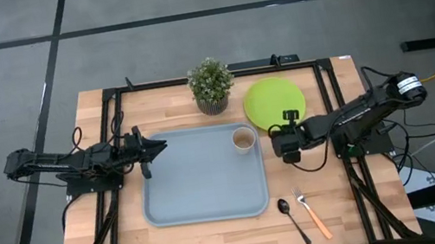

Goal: Pick and place plate/cup/fork/spoon on tray
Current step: Put the green plate on the gray serving tray to the bottom left of the white cup

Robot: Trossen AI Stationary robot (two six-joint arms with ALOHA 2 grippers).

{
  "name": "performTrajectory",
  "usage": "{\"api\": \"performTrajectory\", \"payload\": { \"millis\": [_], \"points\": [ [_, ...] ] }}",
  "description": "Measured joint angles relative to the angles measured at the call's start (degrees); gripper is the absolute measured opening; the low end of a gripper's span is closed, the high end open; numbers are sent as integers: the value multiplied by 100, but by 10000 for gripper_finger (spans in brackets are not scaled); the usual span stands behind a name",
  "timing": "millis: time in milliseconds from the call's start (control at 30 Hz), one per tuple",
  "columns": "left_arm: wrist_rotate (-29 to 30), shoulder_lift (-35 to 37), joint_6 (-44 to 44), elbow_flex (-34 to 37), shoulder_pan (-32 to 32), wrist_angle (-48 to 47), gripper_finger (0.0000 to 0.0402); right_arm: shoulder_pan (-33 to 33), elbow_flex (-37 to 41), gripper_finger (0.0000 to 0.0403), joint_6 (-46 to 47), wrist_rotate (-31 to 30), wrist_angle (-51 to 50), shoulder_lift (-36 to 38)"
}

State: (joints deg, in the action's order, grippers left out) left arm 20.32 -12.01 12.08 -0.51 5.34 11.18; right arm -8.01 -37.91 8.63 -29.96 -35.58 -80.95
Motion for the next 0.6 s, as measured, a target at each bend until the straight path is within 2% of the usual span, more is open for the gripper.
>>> {"api": "performTrajectory", "payload": {
  "millis": [167,600],
  "points": [
    [0,0,0,0,0,0,53,0,0,50,-12,245,7,0],
    [0,2,0,0,0,0,53,249,97,50,-264,114,241,0]
  ]
}}
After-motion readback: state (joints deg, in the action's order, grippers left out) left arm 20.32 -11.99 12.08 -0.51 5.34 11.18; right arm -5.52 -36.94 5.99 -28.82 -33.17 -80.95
